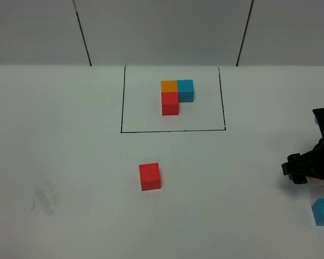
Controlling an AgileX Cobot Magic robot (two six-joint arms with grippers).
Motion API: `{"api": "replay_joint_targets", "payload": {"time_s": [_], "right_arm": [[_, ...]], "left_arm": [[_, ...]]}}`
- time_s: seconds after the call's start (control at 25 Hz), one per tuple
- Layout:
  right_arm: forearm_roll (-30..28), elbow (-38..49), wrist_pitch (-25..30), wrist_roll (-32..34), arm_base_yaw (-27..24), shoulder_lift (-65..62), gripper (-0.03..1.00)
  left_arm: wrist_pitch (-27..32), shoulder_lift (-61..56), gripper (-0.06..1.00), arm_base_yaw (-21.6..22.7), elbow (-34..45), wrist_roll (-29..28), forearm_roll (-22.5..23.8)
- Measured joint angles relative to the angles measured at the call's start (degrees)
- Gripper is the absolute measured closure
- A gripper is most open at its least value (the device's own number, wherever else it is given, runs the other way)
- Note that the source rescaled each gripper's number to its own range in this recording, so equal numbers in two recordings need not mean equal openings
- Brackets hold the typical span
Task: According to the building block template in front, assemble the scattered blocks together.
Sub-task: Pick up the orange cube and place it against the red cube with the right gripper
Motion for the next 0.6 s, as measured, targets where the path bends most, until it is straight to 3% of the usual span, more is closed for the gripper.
{"api": "replay_joint_targets", "payload": {"time_s": [0.32,0.6], "right_arm": [[-6.4,0.0,0.7,0.2,0.0,1.0,0.08],[-7.5,0.0,-3.7,0.2,-0.1,1.0,0.02]], "left_arm": [[0.0,0.0,0.94,0.0,0.0,0.0,0.0],[0.0,0.0,0.94,0.0,0.0,0.0,0.0]]}}
